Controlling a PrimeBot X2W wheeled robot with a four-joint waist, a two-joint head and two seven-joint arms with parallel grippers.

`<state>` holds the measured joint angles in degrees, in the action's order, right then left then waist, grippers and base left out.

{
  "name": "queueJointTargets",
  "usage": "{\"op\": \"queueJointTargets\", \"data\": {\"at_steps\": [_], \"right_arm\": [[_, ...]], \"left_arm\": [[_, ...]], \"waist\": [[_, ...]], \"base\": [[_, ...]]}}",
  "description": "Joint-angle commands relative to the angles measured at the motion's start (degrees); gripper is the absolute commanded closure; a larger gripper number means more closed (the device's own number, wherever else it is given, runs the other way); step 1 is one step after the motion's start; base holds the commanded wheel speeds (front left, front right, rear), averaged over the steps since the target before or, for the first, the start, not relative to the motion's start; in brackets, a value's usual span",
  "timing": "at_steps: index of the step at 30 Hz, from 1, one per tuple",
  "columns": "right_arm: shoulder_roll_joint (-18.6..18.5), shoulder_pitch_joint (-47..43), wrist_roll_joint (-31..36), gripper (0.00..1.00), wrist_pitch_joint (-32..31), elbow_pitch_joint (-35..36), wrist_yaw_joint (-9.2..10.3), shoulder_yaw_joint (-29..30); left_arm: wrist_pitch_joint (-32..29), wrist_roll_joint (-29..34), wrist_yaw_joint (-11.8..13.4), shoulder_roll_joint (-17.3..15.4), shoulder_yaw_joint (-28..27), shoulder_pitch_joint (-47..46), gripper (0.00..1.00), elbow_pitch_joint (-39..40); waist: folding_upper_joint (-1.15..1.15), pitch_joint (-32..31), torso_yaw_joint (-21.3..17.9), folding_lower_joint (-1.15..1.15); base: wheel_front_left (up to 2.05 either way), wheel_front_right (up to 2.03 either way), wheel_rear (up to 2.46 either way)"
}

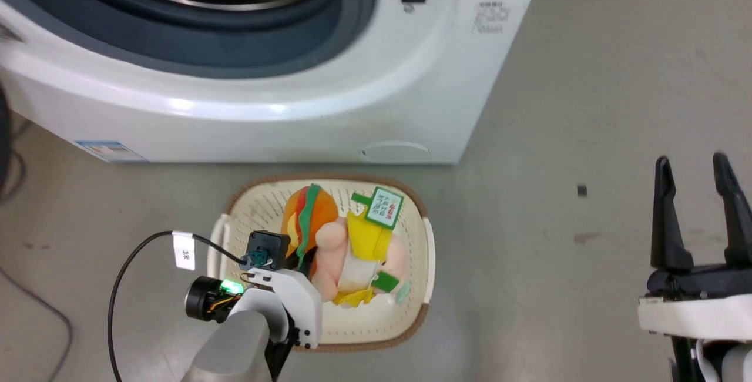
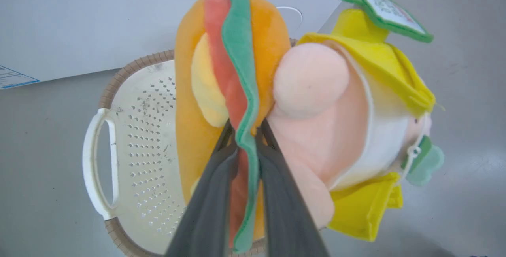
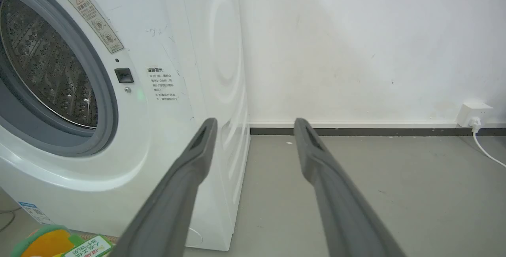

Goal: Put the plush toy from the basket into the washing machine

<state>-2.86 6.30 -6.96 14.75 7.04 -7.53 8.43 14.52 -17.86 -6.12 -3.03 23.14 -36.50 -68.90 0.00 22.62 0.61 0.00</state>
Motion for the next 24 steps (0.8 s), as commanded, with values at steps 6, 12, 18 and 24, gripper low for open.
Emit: {"op": "queueJointTargets", "data": {"at_steps": [6, 12, 18, 24], "right_arm": [[-0.01, -4.15, 0.77, 0.0, 0.25, -0.96, 0.04, -0.15], [-0.01, -6.11, 0.64, 0.0, 0.25, -1.08, 0.04, 0.18], [-0.01, -7.02, 0.47, 0.0, 0.25, -0.82, 0.04, 0.5], [-0.01, -6.25, 0.56, 0.0, 0.25, -0.17, 0.04, 0.1]], "left_arm": [[0.46, 0.23, 2.77, -0.88, -2.4, 6.69, 1.0, 12.9], [0.47, 2.1, 5.46, -2.54, -5.15, 11.59, 1.0, 24.77], [0.47, 3.45, 7.98, -2.99, -8.83, 14.26, 1.0, 34.44], [0.47, 4.5, 9.16, -2.55, -12.82, 14.22, 1.0, 40.63]], "waist": [[0.0, -8.81, 3.93, 0.0], [0.0, -11.38, 5.07, 0.0], [0.0, -11.56, 5.78, 0.0], [0.0, -9.11, 5.4, 0.0]], "base": [[0.0, 0.0, 0.0], [0.0, 0.0, 0.0], [0.0, 0.0, 0.0], [0.0, 0.0, 0.0]]}}
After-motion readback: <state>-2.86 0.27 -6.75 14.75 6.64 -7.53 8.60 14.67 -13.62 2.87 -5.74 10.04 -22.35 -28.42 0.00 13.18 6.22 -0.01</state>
